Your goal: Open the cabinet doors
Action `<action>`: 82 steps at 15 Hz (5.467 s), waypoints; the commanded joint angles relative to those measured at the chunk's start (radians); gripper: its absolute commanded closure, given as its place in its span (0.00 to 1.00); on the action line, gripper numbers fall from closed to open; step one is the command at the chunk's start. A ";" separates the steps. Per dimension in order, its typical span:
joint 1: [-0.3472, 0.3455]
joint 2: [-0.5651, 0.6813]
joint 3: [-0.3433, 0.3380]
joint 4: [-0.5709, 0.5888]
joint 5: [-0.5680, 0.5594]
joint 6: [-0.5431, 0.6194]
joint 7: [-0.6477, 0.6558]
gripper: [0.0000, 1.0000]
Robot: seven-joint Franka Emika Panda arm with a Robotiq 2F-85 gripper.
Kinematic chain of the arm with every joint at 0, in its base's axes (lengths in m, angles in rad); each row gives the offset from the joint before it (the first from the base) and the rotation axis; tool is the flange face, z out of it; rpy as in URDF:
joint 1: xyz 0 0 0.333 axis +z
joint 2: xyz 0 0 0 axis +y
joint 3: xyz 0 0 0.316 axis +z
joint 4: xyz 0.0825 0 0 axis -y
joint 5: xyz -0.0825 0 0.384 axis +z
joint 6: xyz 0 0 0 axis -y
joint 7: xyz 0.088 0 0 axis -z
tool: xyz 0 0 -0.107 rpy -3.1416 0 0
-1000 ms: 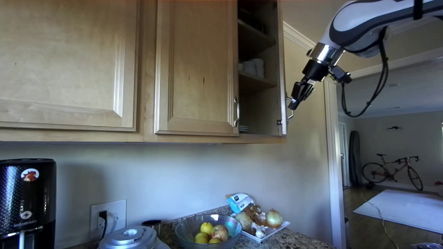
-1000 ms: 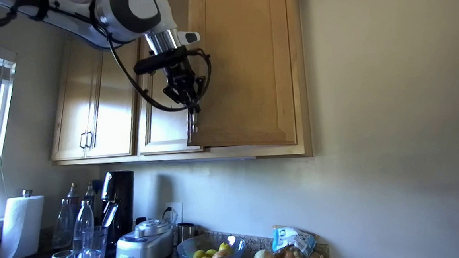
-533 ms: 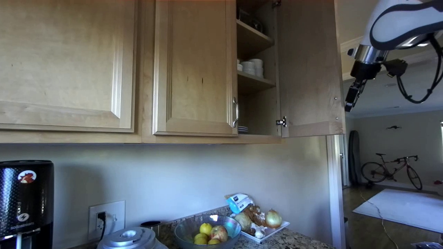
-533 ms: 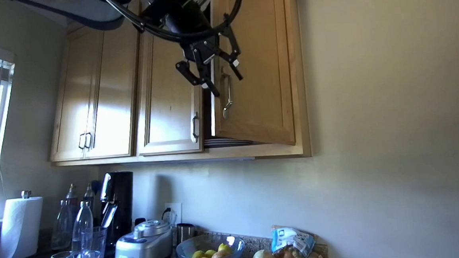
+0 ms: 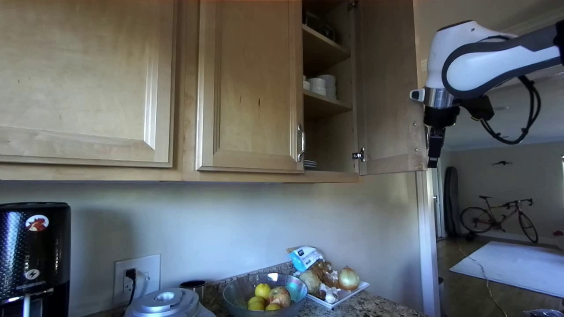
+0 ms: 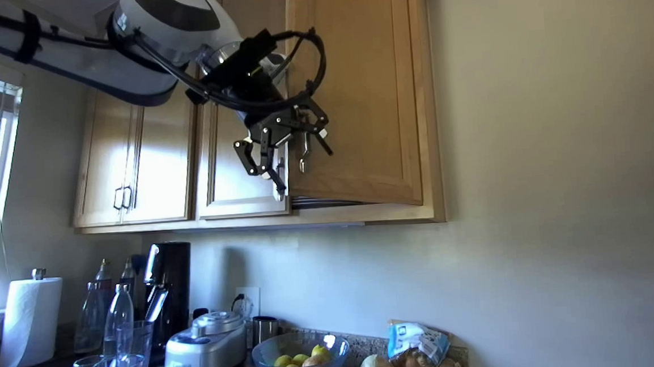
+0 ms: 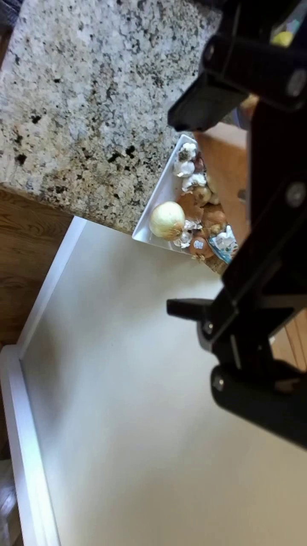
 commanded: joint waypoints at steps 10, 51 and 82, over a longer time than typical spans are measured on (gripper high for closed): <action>0.130 0.014 0.025 -0.111 0.079 -0.337 0.017 0.00; 0.160 0.526 0.138 0.436 0.427 0.500 0.585 0.31; 0.251 0.230 0.148 0.135 0.523 0.435 0.294 0.91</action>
